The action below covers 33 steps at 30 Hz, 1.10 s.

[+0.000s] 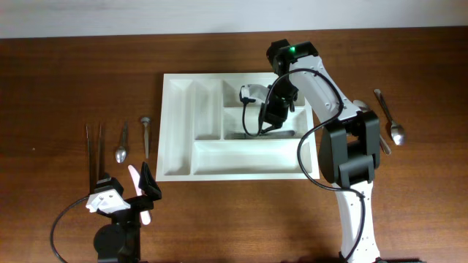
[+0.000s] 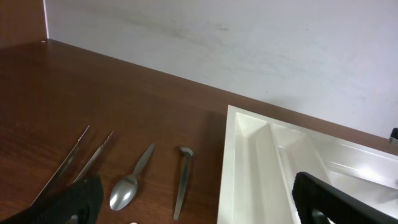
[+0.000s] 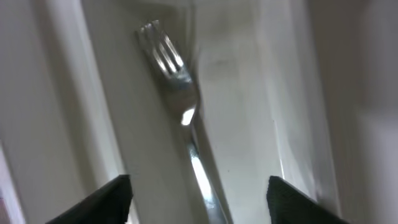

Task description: Pack container

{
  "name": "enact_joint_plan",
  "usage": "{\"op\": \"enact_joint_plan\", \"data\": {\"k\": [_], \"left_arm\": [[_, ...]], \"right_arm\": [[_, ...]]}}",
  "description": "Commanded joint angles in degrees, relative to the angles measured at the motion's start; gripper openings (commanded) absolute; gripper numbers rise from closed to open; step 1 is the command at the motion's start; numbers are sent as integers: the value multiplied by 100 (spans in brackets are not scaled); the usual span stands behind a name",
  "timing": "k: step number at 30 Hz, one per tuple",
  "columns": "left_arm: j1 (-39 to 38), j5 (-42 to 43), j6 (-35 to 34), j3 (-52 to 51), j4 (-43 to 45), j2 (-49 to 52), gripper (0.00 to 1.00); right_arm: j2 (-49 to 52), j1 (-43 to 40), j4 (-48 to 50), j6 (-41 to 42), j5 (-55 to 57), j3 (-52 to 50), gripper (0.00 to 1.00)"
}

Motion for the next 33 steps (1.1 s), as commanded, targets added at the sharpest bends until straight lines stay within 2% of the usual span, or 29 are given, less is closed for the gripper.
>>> {"op": "enact_joint_plan", "data": {"k": [1,5,9,10,14,18,20,22,23,24,26,33], "left_arm": [[20,-63,11,-33,9,-55,99],[20,-63,11,-33,9,-55,99],[20,-63,11,-33,9,-55,99],[20,-63,11,-33,11,-55,99],[20,-63,11,-33,9,-55,99],[20,-63,11,-33,9,-55,99],[20,-63,11,-33,9,-55,99],[20,-63,11,-33,9,-55,99],[20,-63,11,-33,9,-55,99],[20,-63,11,-33,9,-55,99],[20,-63,11,-33,9,-55,99],[20,-63,11,-33,9,-55,99]], "right_arm": [[-319,-166,-243,579,-136,595,76],[-610,-579,-752,815,-133,1248,81],[-986,-1300,-1038,1156,-221,1821,81],[-1104,-1567,-1071,1257,-299,1908,99],[-1287,-2238,-833,1497,-472,1963,99],[-1303,-2876,-345,2328,-1043,1998,99],[-1300,-3152,-367,2345,-1032,1993,100],[-1290,-3351,-483,2345,-844,1993,98],[-1290,-3442,-581,2347,-638,1989,93],[-1290,-3534,-660,2350,-444,1926,83],[-1290,-3630,-723,2350,-409,1786,72],[-1290,-3541,-341,2321,-168,461,65]]}}
